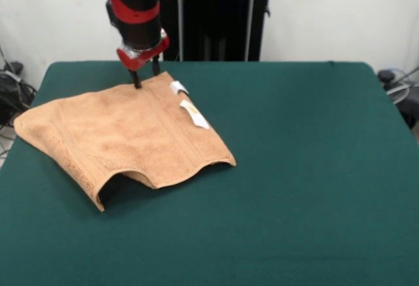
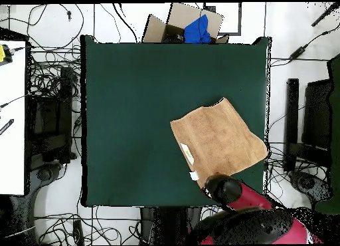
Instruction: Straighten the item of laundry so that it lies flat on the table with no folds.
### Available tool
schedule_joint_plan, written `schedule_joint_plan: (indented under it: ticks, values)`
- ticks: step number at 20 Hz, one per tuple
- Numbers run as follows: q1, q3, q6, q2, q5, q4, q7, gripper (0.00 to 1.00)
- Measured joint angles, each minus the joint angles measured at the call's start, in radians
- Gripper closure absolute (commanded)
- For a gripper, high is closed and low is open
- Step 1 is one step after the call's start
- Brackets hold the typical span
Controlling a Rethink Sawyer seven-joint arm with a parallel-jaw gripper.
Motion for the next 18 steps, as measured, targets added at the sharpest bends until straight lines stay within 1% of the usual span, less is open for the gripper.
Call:
schedule_joint_plan:
  ticks: [4,7,11,12,17,18]
  values:
    - [-0.02,0.015,0.009,-0.004,-0.017,0.0,0.0,0.0]
    - [-0.016,0.015,0.011,-0.008,-0.02,0.0,0.0,0.0]
    - [0.022,0.005,0.01,-0.03,-0.02,0.001,0.0,0.0]
    - [0.061,-0.008,0.01,-0.059,-0.02,0.001,0.0,0.0]
    - [0.13,-0.032,0.023,-0.133,-0.021,0.001,0.0,0.0]
    - [0.153,-0.041,0.041,-0.167,-0.021,0.001,0.0,0.0]
